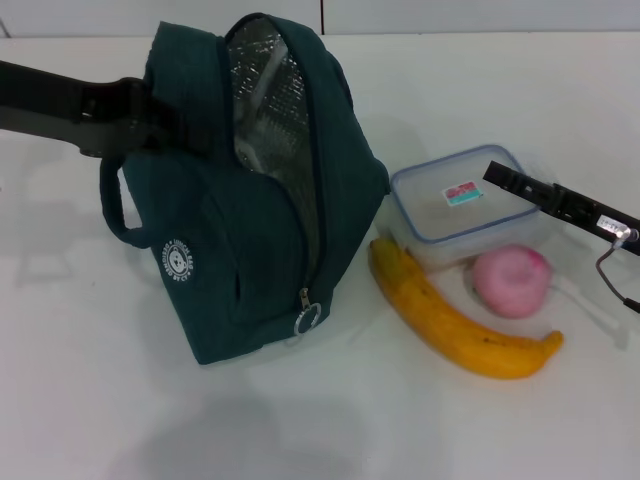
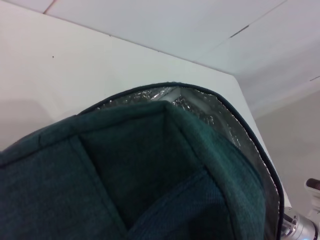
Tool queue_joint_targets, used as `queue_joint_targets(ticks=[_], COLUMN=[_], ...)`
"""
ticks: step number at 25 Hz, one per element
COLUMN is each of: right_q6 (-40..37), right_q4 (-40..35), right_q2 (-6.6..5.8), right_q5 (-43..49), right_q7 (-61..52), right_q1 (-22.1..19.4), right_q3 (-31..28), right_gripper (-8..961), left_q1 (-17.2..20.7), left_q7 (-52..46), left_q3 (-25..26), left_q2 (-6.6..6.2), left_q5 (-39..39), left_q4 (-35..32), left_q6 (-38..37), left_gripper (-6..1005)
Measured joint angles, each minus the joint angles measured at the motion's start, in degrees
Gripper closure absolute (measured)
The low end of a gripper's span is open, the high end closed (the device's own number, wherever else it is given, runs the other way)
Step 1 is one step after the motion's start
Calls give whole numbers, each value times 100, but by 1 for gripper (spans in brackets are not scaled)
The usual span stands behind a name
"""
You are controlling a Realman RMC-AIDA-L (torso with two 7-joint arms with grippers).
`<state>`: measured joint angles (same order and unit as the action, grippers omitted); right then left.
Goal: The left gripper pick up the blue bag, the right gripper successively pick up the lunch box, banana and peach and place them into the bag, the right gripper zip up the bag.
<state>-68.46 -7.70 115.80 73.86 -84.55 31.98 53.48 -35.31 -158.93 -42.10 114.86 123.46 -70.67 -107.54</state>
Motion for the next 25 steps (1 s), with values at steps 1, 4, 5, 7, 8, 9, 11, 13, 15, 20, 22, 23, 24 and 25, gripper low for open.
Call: queue_joint_targets(ticks=[1, 4, 5, 7, 8, 9, 11, 13, 15, 20, 22, 23, 24, 25], right_q6=[-37, -169, -217, -343, -416, -483, -543, -555, -556, -559, -559, -555, -550, -539], right_q4=[2, 2, -9, -43, -52, -57, -58, -59, -60, -13, -1, 2, 4, 6], right_q2=[0, -5, -7, -19, -27, -34, -37, -28, -12, 1, 13, 17, 20, 23], right_q5=[-10, -40, -45, -52, -54, -55, -58, -65, -90, -128, -128, -128, -128, -128], right_q7=[-19, -126, -188, -365, -438, -518, -614, -671, -725, -814, -848, -849, -851, -857], right_q1=[4, -5, -13, -10, 3, 21, 44, 63, 97, 269, 289, 289, 289, 289], right_q3=[3, -21, -35, -54, -54, -55, -56, -57, -53, -9, -20, -30, -40, -50], right_gripper=[159, 159, 159, 159, 159, 159, 160, 160, 160, 159, 160, 160, 160, 160], left_q1=[0, -2, -2, -2, -2, -2, -2, -6, -13, -44, -68, -78, -88, -95], left_q7=[2, 17, 21, 23, 23, 24, 25, 26, 31, 63, 99, 118, 140, 160], left_q3=[0, 0, -1, -11, -20, -46, -109, -151, -187, -227, -228, -228, -229, -229], left_q2=[-2, -4, -5, -6, -6, -7, -8, -6, -1, 6, 10, 10, 7, 2], left_q5=[2, 9, 12, 19, 21, 22, 24, 26, 28, 30, 30, 30, 30, 30], left_q4=[4, 30, 36, 37, 37, 38, 38, 39, 44, 75, 152, 195, 239, 274], left_q6=[0, 6, 9, 13, 14, 14, 14, 14, 15, 22, 23, 23, 24, 25], left_gripper=[962, 962, 962, 962, 962, 962, 962, 962, 962, 962, 962, 962, 962, 962])
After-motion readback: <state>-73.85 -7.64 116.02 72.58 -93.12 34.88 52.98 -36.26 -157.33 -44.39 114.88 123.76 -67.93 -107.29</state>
